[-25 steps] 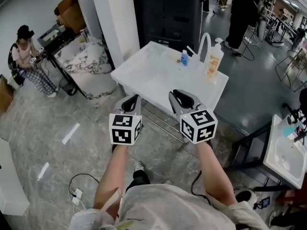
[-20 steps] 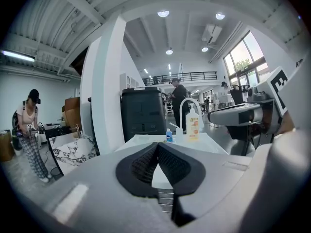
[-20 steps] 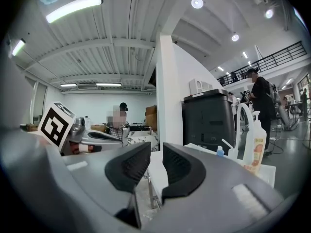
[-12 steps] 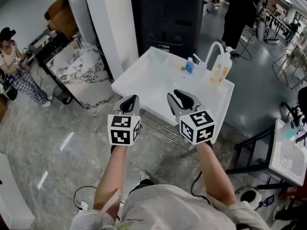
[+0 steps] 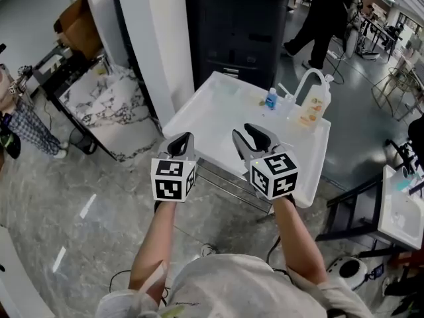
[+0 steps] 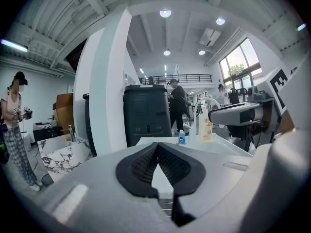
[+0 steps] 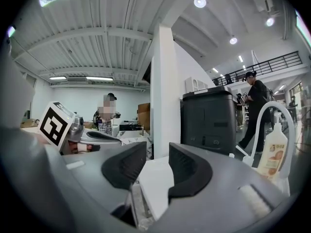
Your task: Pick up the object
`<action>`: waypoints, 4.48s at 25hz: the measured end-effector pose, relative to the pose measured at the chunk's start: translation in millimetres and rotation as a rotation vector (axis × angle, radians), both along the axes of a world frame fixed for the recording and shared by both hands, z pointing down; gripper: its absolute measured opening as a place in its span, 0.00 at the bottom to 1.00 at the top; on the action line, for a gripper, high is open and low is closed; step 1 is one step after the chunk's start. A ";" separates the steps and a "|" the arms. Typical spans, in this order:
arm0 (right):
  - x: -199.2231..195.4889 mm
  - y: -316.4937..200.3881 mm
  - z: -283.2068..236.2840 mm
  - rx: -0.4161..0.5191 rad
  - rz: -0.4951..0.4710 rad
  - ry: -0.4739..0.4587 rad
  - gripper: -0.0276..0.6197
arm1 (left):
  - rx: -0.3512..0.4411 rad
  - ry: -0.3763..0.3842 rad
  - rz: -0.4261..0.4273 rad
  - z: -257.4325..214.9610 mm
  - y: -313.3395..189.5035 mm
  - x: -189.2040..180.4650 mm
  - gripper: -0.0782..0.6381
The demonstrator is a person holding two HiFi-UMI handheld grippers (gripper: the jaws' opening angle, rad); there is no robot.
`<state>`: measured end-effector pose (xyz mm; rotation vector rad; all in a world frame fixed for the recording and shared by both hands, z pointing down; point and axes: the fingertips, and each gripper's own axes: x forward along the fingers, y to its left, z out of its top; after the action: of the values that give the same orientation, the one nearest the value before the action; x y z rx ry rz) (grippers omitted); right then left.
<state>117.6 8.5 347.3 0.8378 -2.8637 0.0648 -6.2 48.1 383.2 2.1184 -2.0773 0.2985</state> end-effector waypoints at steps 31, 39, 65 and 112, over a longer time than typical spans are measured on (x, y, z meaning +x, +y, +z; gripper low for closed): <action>-91.6 -106.8 21.9 -0.006 0.045 0.001 0.34 | -0.018 -0.008 0.080 19.9 -109.4 -88.1 0.10; -109.9 -181.7 27.5 -0.031 0.066 0.012 0.34 | -0.034 -0.002 0.106 22.7 -186.1 -101.2 0.10; -133.0 -319.7 47.3 -0.073 0.102 0.043 0.36 | -0.055 -0.011 0.145 27.1 -333.7 -123.3 0.10; -187.9 -378.1 178.3 -0.190 0.079 0.626 0.40 | -0.069 0.037 0.570 63.6 -453.4 -172.2 0.10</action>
<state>-70.3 -369.6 525.7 0.7636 -2.2023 0.0682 -178.4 -405.3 446.8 2.6042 -1.3772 0.3847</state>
